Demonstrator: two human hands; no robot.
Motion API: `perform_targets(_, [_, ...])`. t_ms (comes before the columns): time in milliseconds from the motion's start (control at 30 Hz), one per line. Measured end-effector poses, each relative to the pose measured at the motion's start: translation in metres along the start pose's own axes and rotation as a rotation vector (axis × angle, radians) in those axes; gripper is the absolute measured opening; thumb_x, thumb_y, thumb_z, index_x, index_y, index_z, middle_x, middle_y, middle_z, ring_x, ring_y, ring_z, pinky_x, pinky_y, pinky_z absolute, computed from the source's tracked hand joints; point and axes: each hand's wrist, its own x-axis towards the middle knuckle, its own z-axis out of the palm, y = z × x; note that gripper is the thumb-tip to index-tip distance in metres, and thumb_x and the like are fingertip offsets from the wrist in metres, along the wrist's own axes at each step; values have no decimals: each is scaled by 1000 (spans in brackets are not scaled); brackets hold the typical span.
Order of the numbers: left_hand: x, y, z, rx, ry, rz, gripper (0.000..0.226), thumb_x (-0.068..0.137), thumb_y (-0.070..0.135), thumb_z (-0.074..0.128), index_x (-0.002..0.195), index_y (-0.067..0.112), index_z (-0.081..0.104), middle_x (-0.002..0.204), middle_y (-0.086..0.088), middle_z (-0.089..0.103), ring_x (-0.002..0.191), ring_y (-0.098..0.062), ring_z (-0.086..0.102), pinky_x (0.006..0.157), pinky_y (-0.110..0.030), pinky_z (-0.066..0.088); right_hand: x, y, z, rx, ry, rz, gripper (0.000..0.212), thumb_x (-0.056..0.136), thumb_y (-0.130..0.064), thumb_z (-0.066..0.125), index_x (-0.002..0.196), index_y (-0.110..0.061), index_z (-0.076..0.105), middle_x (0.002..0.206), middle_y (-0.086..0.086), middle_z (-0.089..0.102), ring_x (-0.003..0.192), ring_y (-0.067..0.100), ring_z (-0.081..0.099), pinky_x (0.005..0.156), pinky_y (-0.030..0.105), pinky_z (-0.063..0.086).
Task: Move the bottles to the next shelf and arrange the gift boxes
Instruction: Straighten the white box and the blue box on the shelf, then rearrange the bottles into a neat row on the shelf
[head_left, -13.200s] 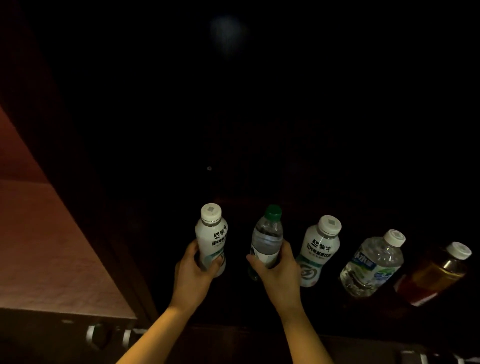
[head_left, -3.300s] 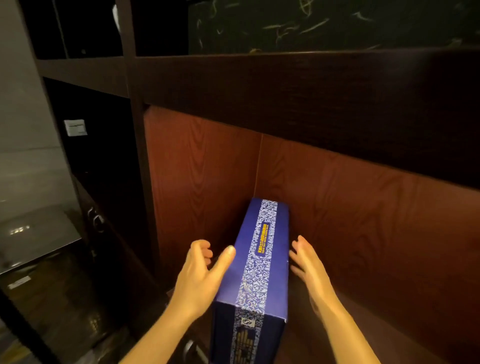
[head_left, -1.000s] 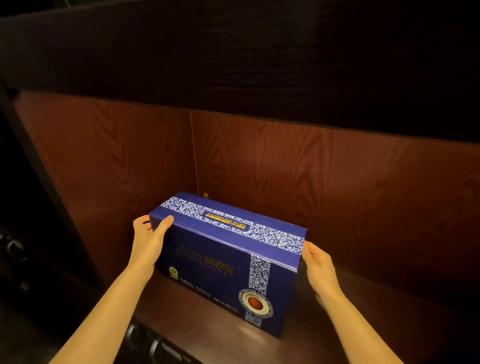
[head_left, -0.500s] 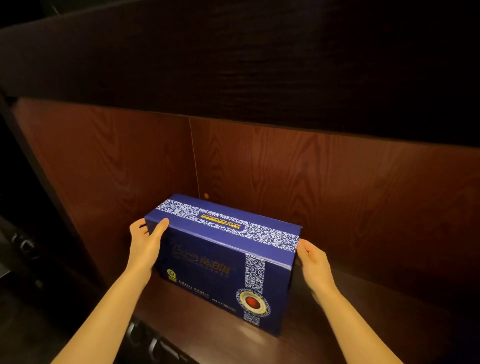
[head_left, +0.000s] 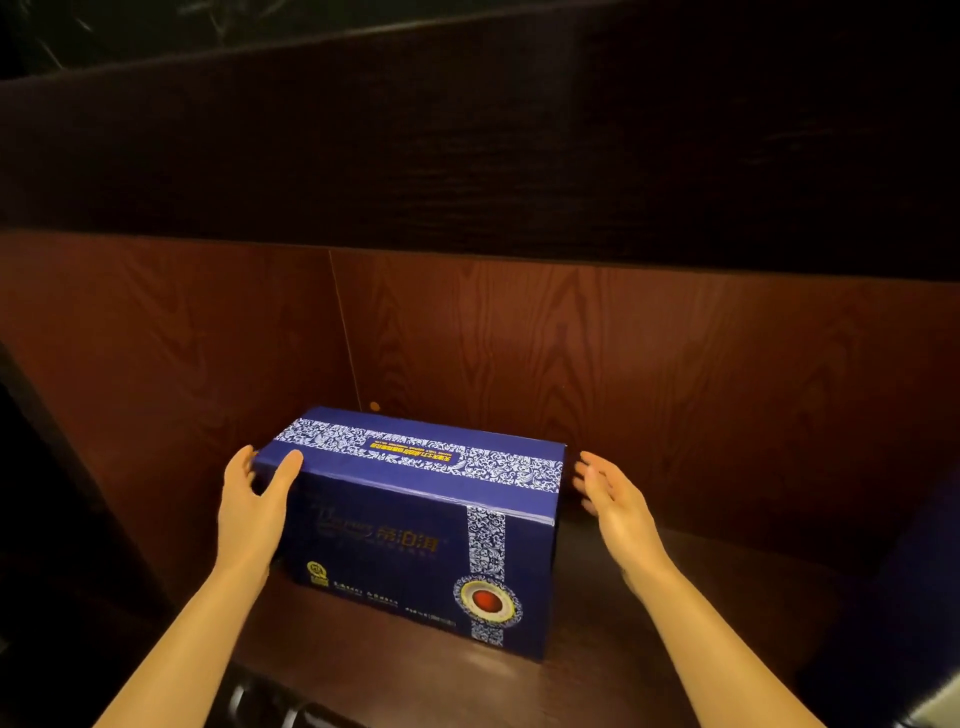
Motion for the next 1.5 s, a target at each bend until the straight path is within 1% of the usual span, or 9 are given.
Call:
perform_targets(200, [-2,33,-9,52,-88,248,68,90,50,65,150,29,39,153,6,44,134,-9,40,98,-24,34,-36,-52,-9,-11,111,-145,62,91,-59,50,148,-35,47,153,-9,49,138,7,45,109,29,37])
perform_targets(300, [-12,53,-6,-30,-202,348,64,90,51,64,147,30,44,146,10,50,131,-7,46,92,-14,34,-61,-79,-11,-30,138,-240,61,90,-60,52,147,-38,47,152,-12,49,138,3,45,113,31,37])
perform_targets(467, [-44,77,11,-150,-389,415,53,93,46,62,142,32,48,143,7,54,133,-14,50,109,-34,39,-109,-110,-22,-119,216,-311,43,91,-67,51,133,-69,39,138,-41,44,124,-24,43,99,11,37])
perform_targets(667, [-95,102,46,-256,-610,435,50,88,46,61,136,37,50,137,9,57,130,-12,53,113,-43,40,-172,-124,-59,-149,361,-324,66,86,-72,47,149,-51,38,152,-24,45,137,-5,42,104,15,36])
perform_targets(833, [-146,126,86,-351,-778,469,50,86,46,61,135,35,52,135,10,60,128,-10,55,112,-43,42,-226,-127,-104,-147,483,-308,62,94,-59,52,151,-38,42,152,-19,48,136,-8,45,99,5,40])
perform_targets(933, [-185,142,113,-406,-888,495,49,87,44,62,134,33,54,132,11,62,126,-8,56,110,-42,44,-262,-128,-134,-153,568,-299,57,96,-48,52,151,-33,43,151,-17,50,136,-7,45,103,8,40])
perform_targets(1267, [-352,184,185,-518,-1304,599,45,87,50,63,130,36,57,122,14,67,116,-8,63,98,-33,51,-388,-124,-226,-236,891,-271,53,97,-48,51,149,-38,46,149,-20,52,135,-7,46,101,6,40])
perform_targets(1367, [-412,194,202,-543,-1419,604,48,86,57,62,129,36,57,120,17,67,116,-8,63,98,-33,52,-436,-119,-257,-237,988,-254,51,100,-50,51,149,-39,46,149,-21,51,137,-4,46,107,19,40])
perform_targets(1500, [-488,205,221,-571,-1547,567,42,91,49,62,130,36,58,119,21,66,114,-5,63,98,-35,51,-494,-115,-294,-237,1137,-247,49,98,-46,54,147,-38,49,145,-22,55,136,-2,49,110,28,38])
